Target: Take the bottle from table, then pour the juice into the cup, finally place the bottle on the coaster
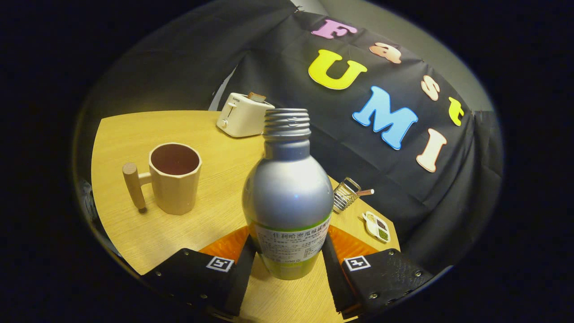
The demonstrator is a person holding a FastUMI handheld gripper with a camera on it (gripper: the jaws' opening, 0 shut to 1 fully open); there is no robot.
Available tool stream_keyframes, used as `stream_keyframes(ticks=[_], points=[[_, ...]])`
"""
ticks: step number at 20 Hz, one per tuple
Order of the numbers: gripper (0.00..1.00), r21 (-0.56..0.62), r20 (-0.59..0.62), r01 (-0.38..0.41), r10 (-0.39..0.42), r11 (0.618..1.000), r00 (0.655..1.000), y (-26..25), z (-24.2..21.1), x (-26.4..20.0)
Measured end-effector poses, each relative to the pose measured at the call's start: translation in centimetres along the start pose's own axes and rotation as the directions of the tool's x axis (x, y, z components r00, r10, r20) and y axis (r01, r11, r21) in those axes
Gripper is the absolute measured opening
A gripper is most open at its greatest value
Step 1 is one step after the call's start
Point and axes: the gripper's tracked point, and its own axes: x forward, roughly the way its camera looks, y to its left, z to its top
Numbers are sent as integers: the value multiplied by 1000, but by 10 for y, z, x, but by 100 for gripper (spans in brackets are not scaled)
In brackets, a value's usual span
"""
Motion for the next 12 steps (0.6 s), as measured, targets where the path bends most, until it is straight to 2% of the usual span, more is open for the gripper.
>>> stream_keyframes(ticks=[5, 12], points=[[75, -102, -30, 0, -3, 995, 1000, 5, 9, 5], [75, -281, -70, -15, -5, 959, 998, 16, 13, 4]])
